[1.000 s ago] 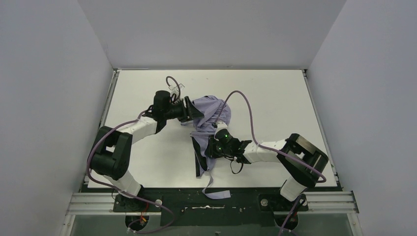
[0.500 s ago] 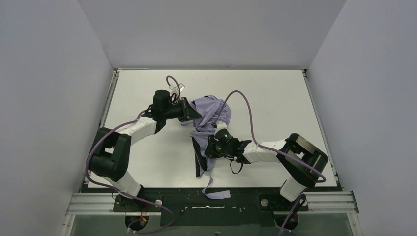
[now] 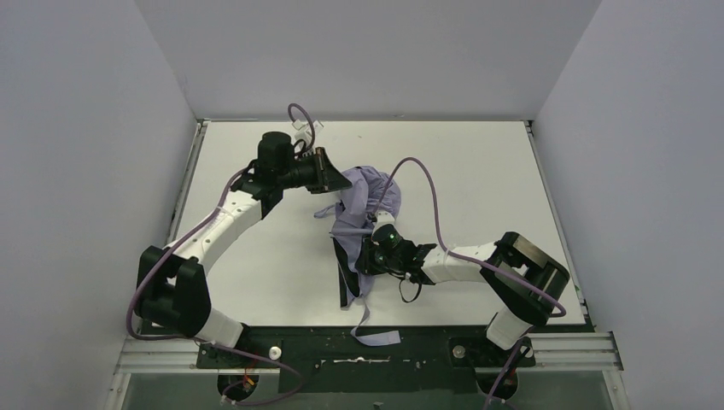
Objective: Put away the umbrella
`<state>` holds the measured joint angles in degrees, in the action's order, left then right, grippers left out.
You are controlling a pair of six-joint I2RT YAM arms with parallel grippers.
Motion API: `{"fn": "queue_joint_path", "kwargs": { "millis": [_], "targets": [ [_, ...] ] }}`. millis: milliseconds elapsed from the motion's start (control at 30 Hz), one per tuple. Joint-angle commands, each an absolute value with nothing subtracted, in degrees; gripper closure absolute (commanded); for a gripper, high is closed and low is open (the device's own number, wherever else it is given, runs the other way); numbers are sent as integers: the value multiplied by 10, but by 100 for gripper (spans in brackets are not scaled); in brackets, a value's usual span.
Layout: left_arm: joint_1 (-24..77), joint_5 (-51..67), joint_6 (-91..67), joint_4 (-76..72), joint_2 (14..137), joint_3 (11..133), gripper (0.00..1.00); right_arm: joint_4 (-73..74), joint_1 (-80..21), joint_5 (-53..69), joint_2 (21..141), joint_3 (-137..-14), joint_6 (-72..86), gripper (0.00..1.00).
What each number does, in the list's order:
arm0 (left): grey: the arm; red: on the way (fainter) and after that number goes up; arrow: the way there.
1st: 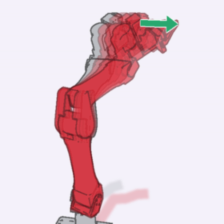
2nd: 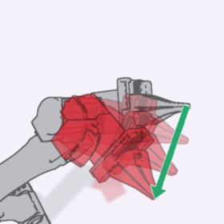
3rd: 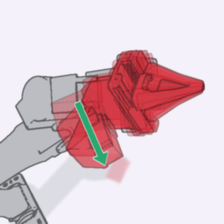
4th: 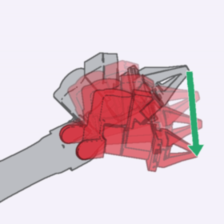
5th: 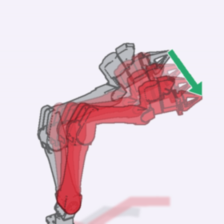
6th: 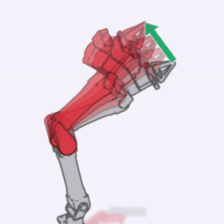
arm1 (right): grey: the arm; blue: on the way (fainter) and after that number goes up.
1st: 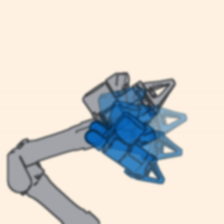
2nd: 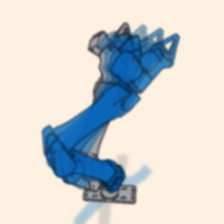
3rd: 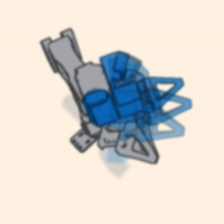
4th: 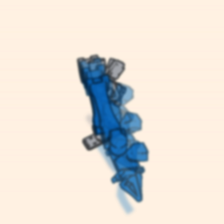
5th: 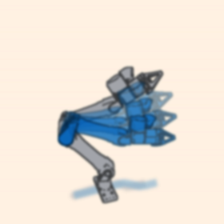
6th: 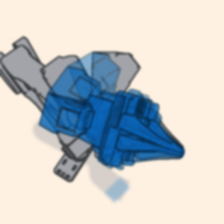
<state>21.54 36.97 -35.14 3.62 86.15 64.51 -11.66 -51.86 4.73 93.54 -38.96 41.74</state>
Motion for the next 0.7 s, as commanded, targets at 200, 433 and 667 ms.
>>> {"fn": "queue_joint_path", "kwargs": {
  "millis": [200, 433, 667],
  "targets": [
    [265, 350, -333, 124, 797, 685, 100, -116, -521, 19, 950, -403, 419, 79],
    [298, 294, -354, 114, 730, 628, 100, -138, -522, 20, 921, -387, 414, 71],
    [307, 268, -363, 46, 693, 526, 100, -98, -526, 10, 813, -384, 390, 60]
  ]
}}
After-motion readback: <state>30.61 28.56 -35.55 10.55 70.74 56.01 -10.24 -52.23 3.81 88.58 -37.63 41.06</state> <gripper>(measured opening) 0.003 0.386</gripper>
